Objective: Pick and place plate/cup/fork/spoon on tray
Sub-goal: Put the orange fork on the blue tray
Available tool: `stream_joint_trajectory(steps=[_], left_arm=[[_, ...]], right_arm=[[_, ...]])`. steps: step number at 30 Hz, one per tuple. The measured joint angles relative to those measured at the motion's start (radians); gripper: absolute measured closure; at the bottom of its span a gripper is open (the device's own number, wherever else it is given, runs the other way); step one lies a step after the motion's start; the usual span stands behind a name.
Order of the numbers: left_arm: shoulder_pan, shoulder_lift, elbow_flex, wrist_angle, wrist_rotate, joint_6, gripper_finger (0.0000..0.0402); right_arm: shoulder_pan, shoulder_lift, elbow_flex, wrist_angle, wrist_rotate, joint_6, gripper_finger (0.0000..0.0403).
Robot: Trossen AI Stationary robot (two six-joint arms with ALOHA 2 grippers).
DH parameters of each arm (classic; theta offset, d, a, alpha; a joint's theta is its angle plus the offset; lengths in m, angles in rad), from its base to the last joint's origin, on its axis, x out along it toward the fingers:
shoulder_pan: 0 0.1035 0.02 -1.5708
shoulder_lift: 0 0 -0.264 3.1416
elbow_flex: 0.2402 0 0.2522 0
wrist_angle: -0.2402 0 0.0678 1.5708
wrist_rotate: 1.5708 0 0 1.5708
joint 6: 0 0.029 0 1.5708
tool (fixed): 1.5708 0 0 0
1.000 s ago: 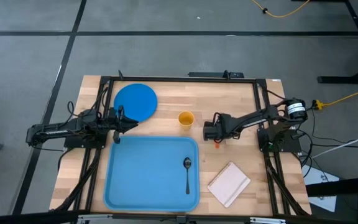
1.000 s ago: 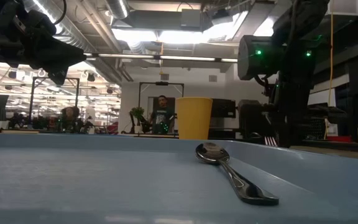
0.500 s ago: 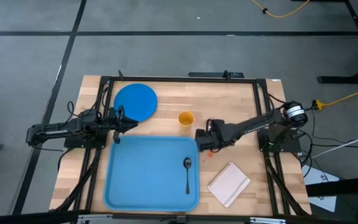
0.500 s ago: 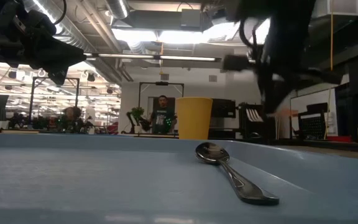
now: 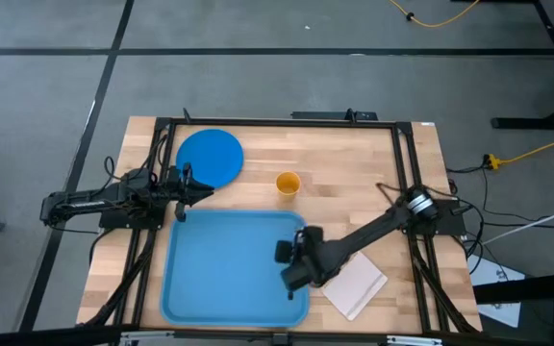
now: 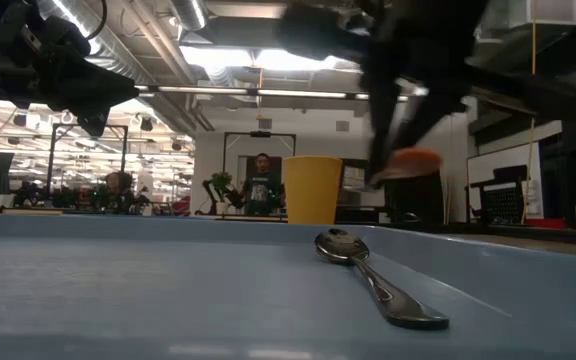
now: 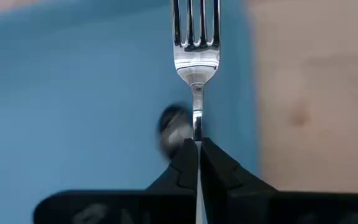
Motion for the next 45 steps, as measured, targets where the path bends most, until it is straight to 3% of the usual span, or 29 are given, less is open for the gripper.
stream_joint_trajectory(steps=[8,16,26,45], left_arm=[[0.000,0.000,0.000,0.000,0.000,0.000,0.0343],[0.000,0.000,0.000,0.000,0.000,0.000,0.0343],[0.000,0.000,0.000,0.000,0.000,0.000,0.0343],[0.000,0.000,0.000,0.000,0.000,0.000,0.0343]], right_arm=[[-0.002,0.215,0.290,-0.021,0.009,-0.085,0.0401],[0.001,0.351,0.434,-0.032,-0.058,-0.080,0.0401],[0.047,0.356,0.451,-0.060,-0.070,0.020,0.0379],[0.053,0.356,0.450,-0.097,-0.055,-0.004,0.0374]])
